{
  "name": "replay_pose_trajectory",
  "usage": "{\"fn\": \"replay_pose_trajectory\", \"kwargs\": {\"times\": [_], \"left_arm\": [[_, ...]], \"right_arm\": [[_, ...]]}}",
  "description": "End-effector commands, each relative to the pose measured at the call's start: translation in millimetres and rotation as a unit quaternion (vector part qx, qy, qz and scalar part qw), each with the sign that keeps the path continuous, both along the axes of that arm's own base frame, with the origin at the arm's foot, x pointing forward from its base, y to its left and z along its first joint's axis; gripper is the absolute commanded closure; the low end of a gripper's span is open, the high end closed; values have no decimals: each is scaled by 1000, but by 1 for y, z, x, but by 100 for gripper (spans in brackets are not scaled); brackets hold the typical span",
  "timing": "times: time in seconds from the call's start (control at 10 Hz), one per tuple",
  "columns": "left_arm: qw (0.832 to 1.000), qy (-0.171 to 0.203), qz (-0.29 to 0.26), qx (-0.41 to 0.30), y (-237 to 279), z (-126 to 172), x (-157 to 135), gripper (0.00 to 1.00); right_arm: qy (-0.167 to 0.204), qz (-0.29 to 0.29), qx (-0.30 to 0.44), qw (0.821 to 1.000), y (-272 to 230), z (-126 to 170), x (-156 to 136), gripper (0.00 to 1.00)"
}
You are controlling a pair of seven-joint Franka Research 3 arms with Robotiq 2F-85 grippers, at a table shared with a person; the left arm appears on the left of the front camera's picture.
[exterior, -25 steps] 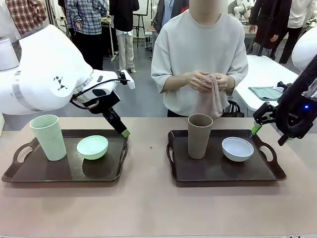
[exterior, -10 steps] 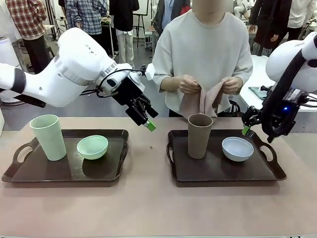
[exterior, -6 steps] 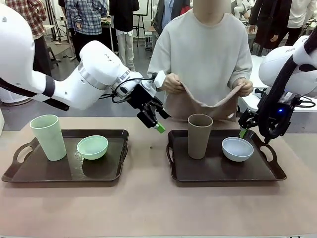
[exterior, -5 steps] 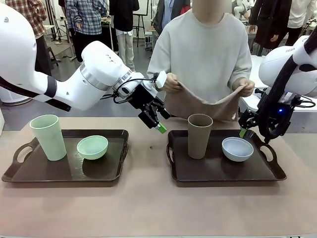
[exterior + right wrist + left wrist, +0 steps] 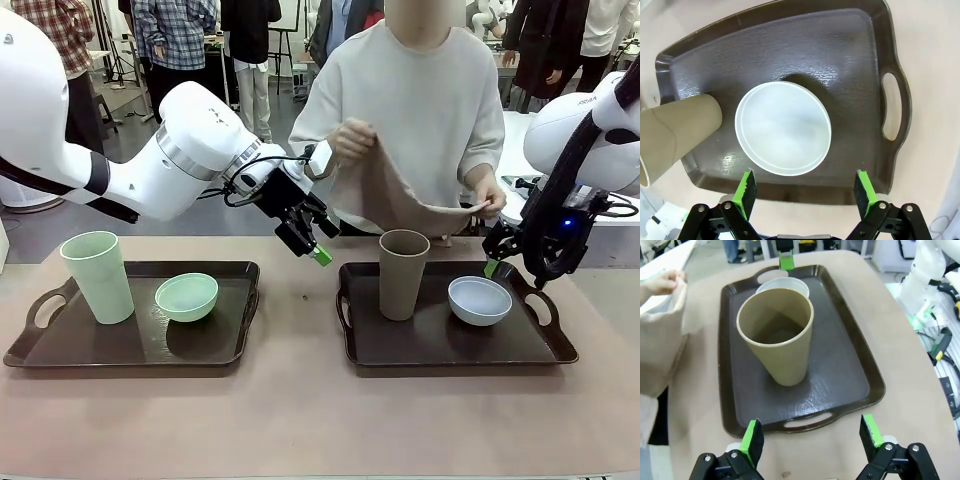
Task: Set up a tray with a mat and arrange the tableware.
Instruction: Pick up the Picnic Bowl and Reusable plastic cup from the Handle tray in front of the human's position and hold them in the air.
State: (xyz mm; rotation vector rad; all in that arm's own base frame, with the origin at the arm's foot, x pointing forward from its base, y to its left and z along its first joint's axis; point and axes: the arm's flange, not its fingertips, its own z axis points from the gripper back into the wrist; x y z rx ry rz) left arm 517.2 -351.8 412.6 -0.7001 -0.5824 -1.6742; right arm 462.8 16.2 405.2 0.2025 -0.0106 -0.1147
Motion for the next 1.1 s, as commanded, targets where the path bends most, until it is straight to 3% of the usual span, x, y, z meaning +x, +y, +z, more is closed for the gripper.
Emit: {"fn": "replay_pose_trajectory", "kwargs": {"times": [0.0,0.5,1.0], "left_arm": [[1000,-15,0,4,-3,-7,-2,0],[995,-58,12,-84,-23,-54,19,0],[995,-10,38,-90,-41,-87,23,0]], "right_arm": [[7,-1,4,1000,2,-5,8,0],[0,21,-2,1000,2,-40,22,0],[6,49,-21,999,13,-60,31,0]]}}
